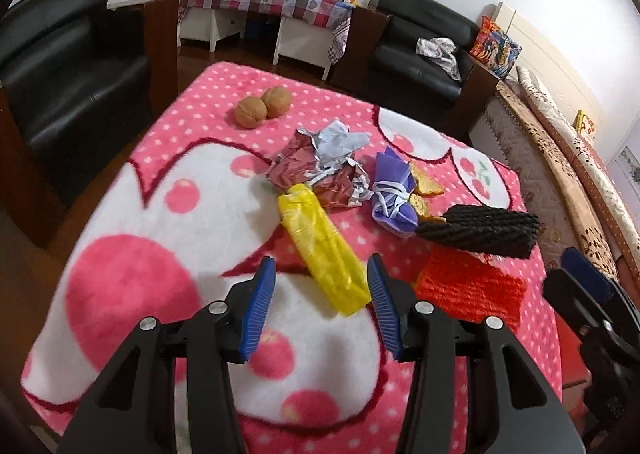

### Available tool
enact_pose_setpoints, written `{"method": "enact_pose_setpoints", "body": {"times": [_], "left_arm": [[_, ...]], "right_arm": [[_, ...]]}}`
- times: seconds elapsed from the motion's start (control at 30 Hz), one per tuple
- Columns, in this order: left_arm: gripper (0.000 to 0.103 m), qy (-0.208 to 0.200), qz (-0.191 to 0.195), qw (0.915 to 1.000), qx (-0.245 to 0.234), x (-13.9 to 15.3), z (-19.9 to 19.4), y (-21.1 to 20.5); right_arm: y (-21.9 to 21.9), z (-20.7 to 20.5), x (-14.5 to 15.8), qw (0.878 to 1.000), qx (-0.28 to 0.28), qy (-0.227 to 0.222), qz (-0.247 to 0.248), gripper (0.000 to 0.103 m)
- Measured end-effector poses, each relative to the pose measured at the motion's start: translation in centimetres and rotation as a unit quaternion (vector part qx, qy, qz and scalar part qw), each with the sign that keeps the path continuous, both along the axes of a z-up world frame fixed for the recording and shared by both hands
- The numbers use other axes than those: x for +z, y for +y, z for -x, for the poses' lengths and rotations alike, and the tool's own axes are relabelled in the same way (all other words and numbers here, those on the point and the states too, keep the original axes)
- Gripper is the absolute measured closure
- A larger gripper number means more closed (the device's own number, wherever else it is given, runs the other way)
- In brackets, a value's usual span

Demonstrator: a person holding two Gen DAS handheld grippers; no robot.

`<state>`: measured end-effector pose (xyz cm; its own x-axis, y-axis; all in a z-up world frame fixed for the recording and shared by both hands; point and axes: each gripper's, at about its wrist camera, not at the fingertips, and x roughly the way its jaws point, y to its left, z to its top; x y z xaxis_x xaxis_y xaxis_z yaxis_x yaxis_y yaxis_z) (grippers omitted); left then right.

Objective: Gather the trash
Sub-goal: 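Grasp the yellow plastic bag with the left tool while the right tool grasps the black foam net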

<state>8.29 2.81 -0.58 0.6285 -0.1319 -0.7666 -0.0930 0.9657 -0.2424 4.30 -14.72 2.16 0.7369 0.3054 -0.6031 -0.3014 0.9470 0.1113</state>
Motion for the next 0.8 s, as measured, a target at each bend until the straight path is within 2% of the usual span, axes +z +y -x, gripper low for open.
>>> {"method": "enact_pose_setpoints", "body": {"times": [0.07, 0.13, 0.23, 0.27, 0.37, 0.57, 0.67, 0.73, 0.8], "left_arm": [[0.055, 0.014, 0.001, 0.9999, 0.003, -0.8, -1.0, -0.4], [0.055, 0.022, -0.004, 0.9997, 0.004, -1.4, -1.6, -0.7], [0.056, 0.034, -0.001, 0.9994, 0.009, -2.3, -2.3, -0.8], [0.065, 0.036, 0.003, 0.9993, 0.009, -2.5, -2.4, -0.7], [0.077, 0.037, 0.013, 0.9992, 0.008, -2.6, -2.4, -0.5], [0.084, 0.024, 0.009, 0.9996, 0.015, -1.7, -1.6, 0.0], [0.086, 0.019, 0.009, 0.9996, 0.018, -1.2, -0.9, 0.4], [0.086, 0.014, 0.008, 0.9996, 0.021, -0.7, -0.4, 0.8], [0.086, 0.007, 0.002, 0.9997, 0.022, -0.3, 0.1, 0.9]], "right_arm": [[-0.6, -0.5, 0.1, 1.000, -0.009, 0.006, -0.008, 0.038], [-0.9, -1.0, 0.1, 1.000, -0.015, 0.013, -0.013, 0.032], [-0.8, -1.8, -0.1, 0.999, -0.015, 0.026, -0.013, 0.032], [-0.7, -2.1, -0.2, 0.999, -0.011, 0.031, -0.017, 0.032], [0.6, -2.2, -0.1, 0.999, 0.013, 0.028, -0.016, 0.032], [3.2, -2.7, -0.4, 0.999, 0.030, 0.005, 0.041, 0.033], [3.4, -3.4, -1.3, 0.998, 0.024, 0.016, 0.057, 0.055], [3.2, -3.6, -1.9, 0.998, 0.025, 0.029, 0.056, 0.081], [2.8, -3.6, -2.2, 0.998, 0.024, 0.036, 0.049, 0.090]]}}
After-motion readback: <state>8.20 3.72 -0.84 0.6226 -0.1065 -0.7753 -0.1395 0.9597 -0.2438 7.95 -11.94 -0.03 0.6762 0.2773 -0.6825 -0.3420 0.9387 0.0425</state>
